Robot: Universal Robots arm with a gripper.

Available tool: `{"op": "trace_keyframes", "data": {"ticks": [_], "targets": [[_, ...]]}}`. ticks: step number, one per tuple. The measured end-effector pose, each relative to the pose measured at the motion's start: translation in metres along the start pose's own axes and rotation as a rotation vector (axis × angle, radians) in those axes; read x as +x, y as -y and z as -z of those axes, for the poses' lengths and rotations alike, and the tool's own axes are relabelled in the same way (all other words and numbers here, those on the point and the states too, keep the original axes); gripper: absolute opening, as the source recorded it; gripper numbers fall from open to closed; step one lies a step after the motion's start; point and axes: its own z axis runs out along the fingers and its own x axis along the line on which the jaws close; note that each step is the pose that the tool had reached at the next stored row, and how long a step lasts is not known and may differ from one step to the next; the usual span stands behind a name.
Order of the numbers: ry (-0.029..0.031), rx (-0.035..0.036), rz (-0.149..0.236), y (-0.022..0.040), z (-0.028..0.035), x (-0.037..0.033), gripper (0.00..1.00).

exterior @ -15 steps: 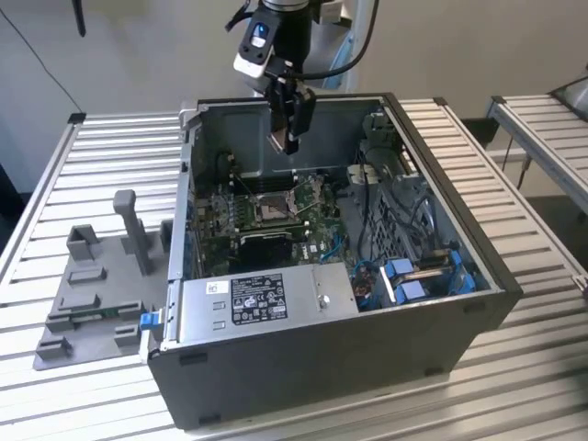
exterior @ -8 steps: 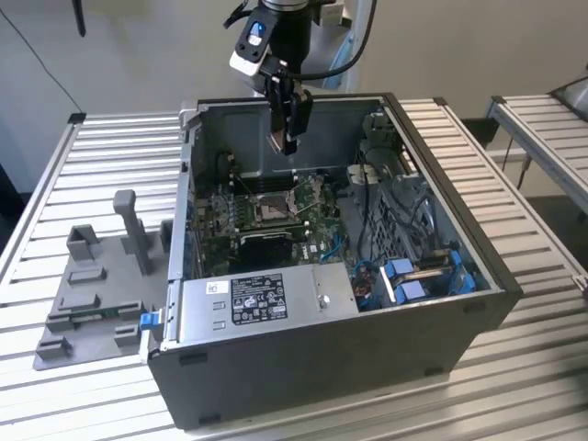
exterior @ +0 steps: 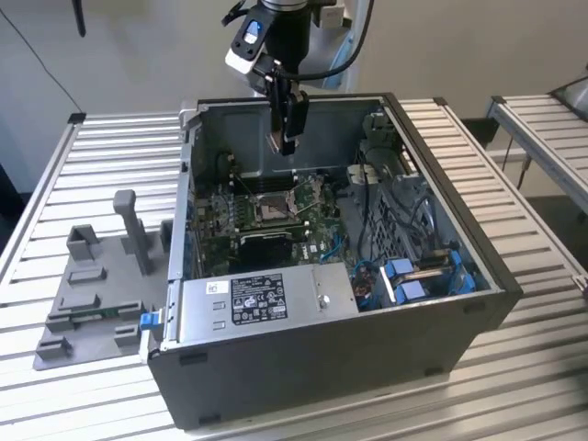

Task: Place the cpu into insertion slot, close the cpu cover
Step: 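Place the cpu into insertion slot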

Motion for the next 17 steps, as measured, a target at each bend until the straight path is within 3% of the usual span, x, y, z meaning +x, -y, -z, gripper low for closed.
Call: {"op": "trace_keyframes", "data": {"ticks": [12,17], "targets": [[0.0041,-0.0014,-0.111,0.0032,-0.0001,0.0006,0.54],[0.0054,-0.0027,-0.143,0.0094,-0.0001,0.0019,0.54]]}}
